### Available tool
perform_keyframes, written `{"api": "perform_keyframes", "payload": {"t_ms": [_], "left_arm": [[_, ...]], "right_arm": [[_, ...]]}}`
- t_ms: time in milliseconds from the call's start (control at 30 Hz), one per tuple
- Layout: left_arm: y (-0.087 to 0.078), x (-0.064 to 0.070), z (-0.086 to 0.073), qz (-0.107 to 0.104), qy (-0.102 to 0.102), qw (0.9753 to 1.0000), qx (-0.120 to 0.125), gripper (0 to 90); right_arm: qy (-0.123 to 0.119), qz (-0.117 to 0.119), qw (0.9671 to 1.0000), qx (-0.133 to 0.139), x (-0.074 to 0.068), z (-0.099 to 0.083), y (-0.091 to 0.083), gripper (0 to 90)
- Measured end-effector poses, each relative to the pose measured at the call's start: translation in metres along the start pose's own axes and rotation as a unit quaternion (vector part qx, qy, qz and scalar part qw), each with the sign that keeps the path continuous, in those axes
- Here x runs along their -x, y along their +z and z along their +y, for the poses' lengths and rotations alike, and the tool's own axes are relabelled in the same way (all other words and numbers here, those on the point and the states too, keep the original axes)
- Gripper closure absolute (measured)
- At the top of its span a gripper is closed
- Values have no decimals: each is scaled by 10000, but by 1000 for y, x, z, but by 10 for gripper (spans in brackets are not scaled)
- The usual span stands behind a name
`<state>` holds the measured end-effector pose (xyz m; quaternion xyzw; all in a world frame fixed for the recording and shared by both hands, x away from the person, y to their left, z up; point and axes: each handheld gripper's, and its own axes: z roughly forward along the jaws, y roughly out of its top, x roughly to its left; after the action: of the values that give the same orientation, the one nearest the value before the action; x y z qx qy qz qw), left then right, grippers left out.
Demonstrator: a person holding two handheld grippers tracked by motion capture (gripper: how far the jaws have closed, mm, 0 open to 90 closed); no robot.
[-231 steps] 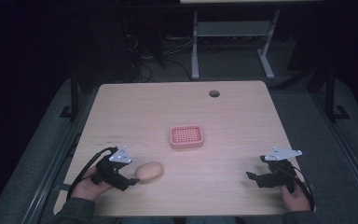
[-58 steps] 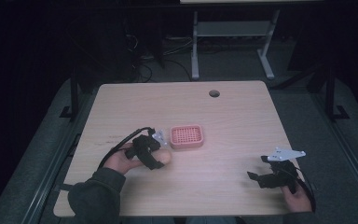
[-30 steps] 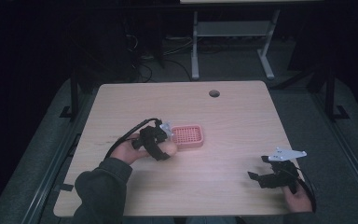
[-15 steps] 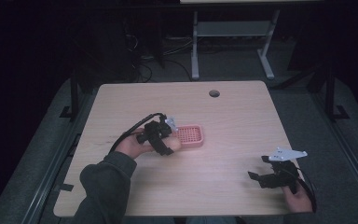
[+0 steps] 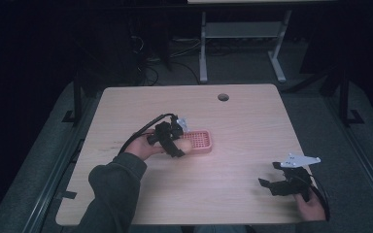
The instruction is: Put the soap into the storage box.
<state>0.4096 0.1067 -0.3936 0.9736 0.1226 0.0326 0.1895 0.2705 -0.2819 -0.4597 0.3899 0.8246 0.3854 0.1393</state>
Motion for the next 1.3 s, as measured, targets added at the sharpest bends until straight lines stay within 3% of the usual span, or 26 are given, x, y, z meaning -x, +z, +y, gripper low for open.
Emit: {"api": "perform_keyframes", "payload": {"t_ms": [233, 667, 867, 1300], "left_arm": [[5, -4, 3, -26, -44, 10000, -26, 324], [8, -13, 23, -62, 85, 9999, -53, 324], [10, -21, 27, -88, 36, 10000, 17, 324], [18, -27, 39, -132, 42, 9998, 124, 324]], "right_arm": [[-1, -3, 10000, 5, 0, 0, 0, 141], [13, -9, 10000, 14, 1, -1, -1, 141], [17, -12, 10000, 9, 2, -1, -1, 141], [4, -9, 10000, 17, 3, -2, -2, 141]]}}
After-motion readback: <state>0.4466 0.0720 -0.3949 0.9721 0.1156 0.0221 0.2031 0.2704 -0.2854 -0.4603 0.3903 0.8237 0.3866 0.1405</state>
